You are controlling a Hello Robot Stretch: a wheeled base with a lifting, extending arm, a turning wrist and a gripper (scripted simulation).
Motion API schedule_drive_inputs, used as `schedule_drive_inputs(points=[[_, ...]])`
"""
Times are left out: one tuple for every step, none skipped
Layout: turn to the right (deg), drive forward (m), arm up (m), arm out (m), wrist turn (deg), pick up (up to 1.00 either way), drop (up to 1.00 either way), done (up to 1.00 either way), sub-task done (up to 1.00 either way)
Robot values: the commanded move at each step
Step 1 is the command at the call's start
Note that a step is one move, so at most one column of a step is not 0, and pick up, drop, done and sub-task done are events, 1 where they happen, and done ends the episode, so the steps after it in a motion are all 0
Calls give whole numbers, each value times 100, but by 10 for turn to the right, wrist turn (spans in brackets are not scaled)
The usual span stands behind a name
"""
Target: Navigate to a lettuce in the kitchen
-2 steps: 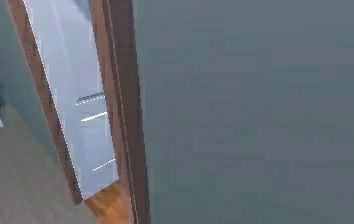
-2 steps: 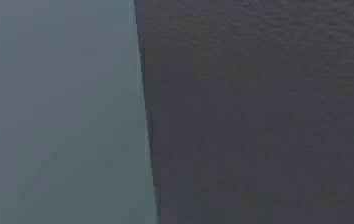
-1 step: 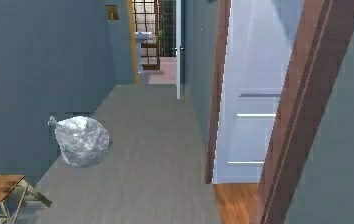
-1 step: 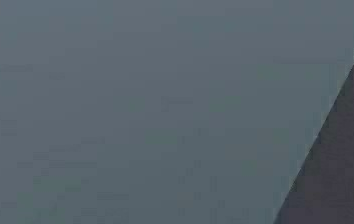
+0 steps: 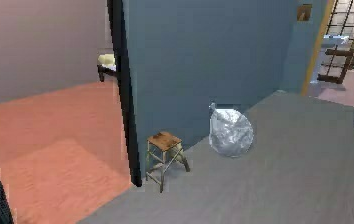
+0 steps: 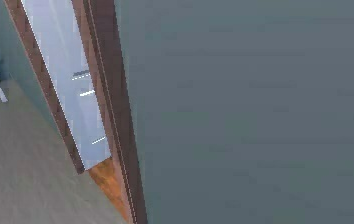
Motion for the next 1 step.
schedule_drive_inputs(points=[[-180, 0, 0, 0, 0, 0, 0, 0, 0]])
